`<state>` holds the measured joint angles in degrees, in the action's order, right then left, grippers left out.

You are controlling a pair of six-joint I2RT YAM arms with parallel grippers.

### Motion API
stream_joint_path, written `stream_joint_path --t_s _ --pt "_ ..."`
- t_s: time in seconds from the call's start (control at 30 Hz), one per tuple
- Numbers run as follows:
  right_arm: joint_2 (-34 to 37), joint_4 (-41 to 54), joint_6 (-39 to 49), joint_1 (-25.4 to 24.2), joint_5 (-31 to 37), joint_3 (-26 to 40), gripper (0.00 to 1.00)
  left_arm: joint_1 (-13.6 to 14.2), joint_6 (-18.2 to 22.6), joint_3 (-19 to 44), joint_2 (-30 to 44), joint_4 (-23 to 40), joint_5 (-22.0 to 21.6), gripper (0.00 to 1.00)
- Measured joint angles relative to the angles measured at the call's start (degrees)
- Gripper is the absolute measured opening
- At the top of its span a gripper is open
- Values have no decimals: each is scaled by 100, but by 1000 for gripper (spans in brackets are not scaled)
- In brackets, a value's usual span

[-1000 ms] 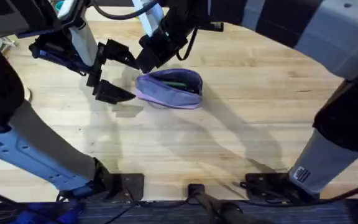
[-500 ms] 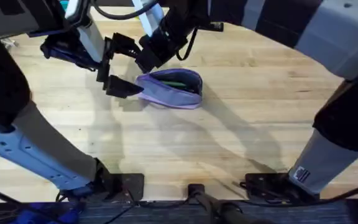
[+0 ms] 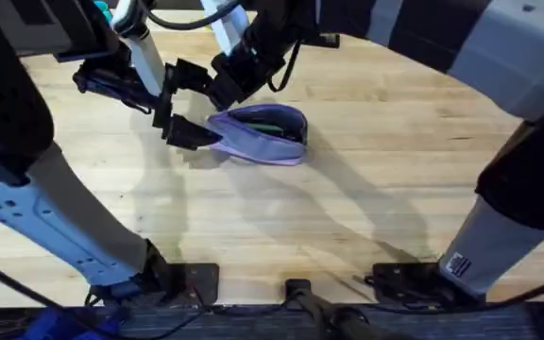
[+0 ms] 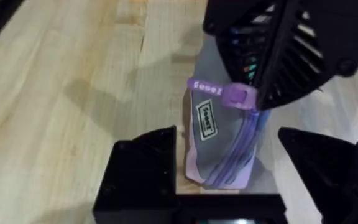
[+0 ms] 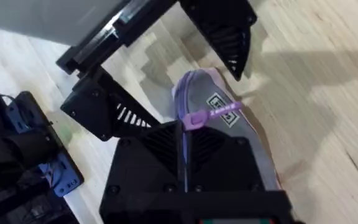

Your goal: Unzip the bag, pick up the pens from the table one at a time and place them inside, then zip the bag closed.

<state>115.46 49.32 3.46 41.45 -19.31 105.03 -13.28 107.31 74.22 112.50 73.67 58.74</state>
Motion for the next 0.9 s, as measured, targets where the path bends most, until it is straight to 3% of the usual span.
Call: stream_joint_path --t_s 0.2,0.27,0.33,0.43,0.5,0.57,0.9 --pt "0 0 0 0 2 0 31 0 -260 -4 80 -11 13 995" --pt "0 1 0 0 1 0 31 0 -297 -4 80 -21 49 944" --pt "0 0 0 0 2 0 31 0 -339 -4 80 -24 73 752" --pt "0 -11 0 0 7 0 31 3 -361 -4 80 4 105 322" --pt "0 -14 0 -15 19 0 31 28 -364 -13 80 24 106 89" --pt "0 18 0 -54 19 0 31 42 -366 -13 82 4 105 48" --pt "0 513 1 -454 -53 2 31 46 -369 -13 82 -3 109 43"
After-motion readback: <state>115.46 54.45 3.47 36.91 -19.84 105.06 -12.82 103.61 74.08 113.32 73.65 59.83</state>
